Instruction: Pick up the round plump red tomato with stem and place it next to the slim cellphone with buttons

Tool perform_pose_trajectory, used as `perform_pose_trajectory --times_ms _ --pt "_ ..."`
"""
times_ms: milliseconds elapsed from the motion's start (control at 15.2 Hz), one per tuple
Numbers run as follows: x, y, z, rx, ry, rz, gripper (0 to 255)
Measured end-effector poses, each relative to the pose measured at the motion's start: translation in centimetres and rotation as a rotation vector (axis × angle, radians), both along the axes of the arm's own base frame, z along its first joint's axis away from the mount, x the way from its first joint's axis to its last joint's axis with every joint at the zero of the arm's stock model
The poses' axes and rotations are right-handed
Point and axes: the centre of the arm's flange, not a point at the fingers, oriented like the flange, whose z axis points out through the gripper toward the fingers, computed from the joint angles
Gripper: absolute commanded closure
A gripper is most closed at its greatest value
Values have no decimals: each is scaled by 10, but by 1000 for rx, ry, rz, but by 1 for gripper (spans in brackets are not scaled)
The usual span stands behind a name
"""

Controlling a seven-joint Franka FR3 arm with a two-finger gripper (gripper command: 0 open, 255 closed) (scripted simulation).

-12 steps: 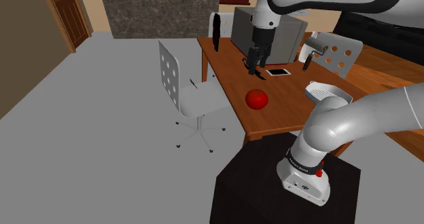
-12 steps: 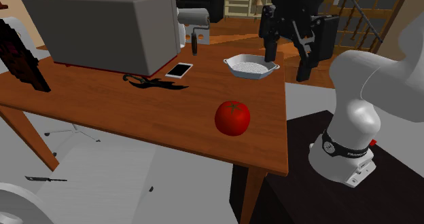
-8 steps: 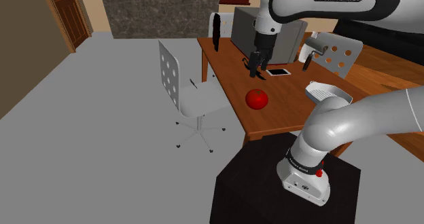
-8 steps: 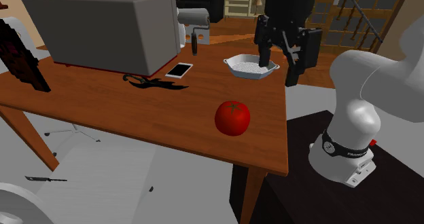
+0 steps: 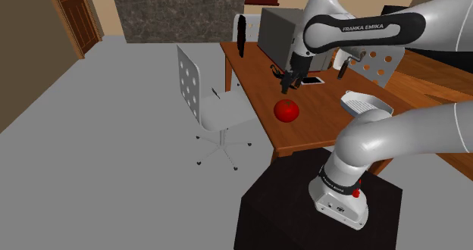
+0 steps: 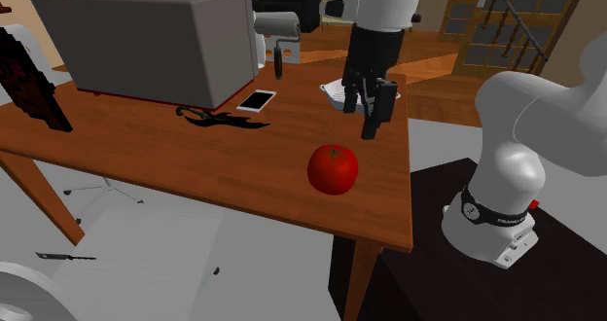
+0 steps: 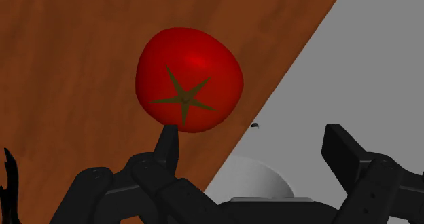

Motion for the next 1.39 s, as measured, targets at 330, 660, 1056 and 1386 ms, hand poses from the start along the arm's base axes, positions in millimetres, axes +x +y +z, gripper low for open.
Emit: perform_pose_trajectory --times_ms 330,660,1056,1386 --pt "-2 -44 -38 -17 -65 -73 0" --pt "-1 -49 -68 -19 -72 -80 0" --pt "1 -49 -81 -19 -73 -80 0" --pt "1 -49 -81 -19 -73 -80 255"
